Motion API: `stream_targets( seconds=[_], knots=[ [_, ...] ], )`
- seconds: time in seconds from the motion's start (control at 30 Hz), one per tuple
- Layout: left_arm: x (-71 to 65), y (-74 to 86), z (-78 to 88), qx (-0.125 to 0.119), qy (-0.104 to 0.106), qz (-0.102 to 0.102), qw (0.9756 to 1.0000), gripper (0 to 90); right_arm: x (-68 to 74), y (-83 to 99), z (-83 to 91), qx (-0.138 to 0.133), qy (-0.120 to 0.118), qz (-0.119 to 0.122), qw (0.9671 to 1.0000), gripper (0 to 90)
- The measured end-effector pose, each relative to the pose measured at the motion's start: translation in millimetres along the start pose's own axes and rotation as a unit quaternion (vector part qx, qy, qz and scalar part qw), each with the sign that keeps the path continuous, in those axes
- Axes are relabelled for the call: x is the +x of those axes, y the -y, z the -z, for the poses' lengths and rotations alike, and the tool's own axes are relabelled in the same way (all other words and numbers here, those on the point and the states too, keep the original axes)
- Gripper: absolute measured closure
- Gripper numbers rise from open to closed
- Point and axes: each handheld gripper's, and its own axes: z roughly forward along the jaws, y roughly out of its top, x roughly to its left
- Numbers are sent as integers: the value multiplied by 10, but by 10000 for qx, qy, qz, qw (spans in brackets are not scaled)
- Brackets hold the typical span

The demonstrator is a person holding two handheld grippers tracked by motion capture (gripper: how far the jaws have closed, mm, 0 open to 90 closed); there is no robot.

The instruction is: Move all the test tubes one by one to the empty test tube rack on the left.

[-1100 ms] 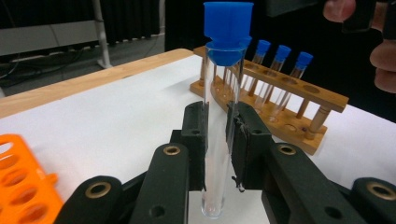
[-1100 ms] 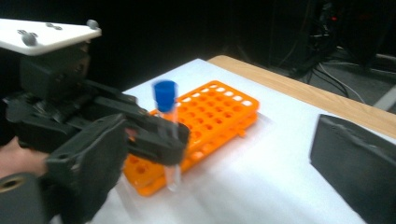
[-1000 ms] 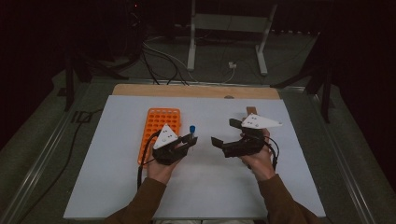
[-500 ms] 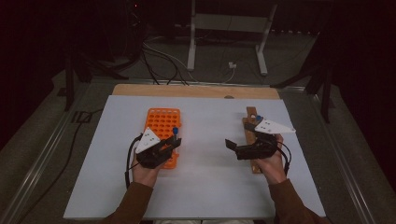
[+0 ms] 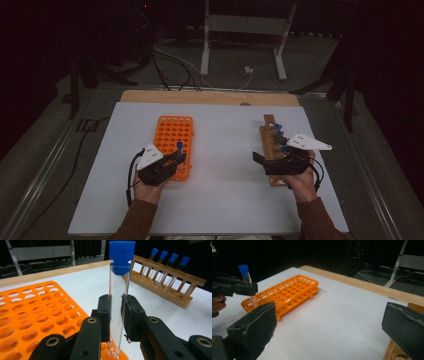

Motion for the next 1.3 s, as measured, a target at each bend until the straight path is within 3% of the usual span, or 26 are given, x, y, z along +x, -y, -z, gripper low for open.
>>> stream_targets(
  seconds=[0.47, 0.63, 0.83, 1.1, 1.3],
  knots=[
    [3, 154, -84, 519, -34, -66, 9986, 778, -9, 18, 19, -20, 31, 46, 10000, 0],
    [-41, 194, -144, 892, -159, -259, 9956, 779, -19, 25, 28, -27, 13, 40, 10000, 0],
    [-45, 235, -150, 1090, -208, -278, 9934, 780, -5, 60, -16, 53, -22, 64, 10000, 0],
    [-107, 261, -146, 1091, -314, -437, 9926, 779, 16, 61, -27, 45, -45, 63, 10000, 0],
    [-124, 280, -141, 1030, -342, -410, 9932, 778, 31, 60, -39, 53, -69, 85, 9999, 0]
  ],
)
